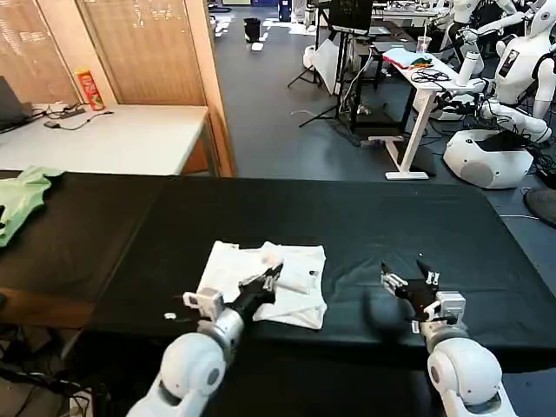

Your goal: Fold and organize the clothes.

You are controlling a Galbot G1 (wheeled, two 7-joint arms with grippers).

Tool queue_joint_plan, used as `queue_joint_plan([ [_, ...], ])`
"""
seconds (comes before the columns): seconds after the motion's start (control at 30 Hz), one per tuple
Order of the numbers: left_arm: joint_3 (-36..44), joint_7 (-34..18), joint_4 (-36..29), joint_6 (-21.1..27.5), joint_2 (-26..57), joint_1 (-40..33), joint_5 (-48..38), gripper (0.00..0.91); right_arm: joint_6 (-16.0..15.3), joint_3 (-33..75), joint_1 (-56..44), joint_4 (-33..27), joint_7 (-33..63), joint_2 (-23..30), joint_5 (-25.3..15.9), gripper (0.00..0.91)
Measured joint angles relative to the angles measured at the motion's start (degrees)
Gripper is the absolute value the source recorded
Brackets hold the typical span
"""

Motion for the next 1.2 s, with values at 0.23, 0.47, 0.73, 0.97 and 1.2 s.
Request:
queue_joint_plan([
  [0.23, 1.35, 0.04, 1.94, -0.64, -4.26, 0.09, 1.6, 0.0, 0.0, -0.59, 0.3, -0.47, -0.09, 0.22, -0.47, 0.878],
  [0.47, 1.83, 0.4, 5.01, -2.78, -7.45, -0.02, 3.0, 0.878, 0.2, -1.24, 0.29, -0.85, -0.54, 0.32, -0.82, 0.878],
  [0.73, 1.21, 2.28, 5.64, -2.47, -7.52, 0.42, -4.3, 0.878, 0.27, -3.67, 1.88, -0.82, -1.99, -1.3, 1.89, 0.878],
  [0.97, -1.78, 4.48, 1.94, -6.41, -3.56, -1.03, -3.36, 0.878, 0.02, -8.64, 5.13, -1.76, -4.06, -3.26, 3.84, 0.878],
  [1.2, -7.92, 5.03, 2.52, -11.37, 6.74, -0.21, 5.46, 0.878, 0.69, -17.65, 10.56, -5.57, -4.74, -1.82, -1.58, 0.878],
])
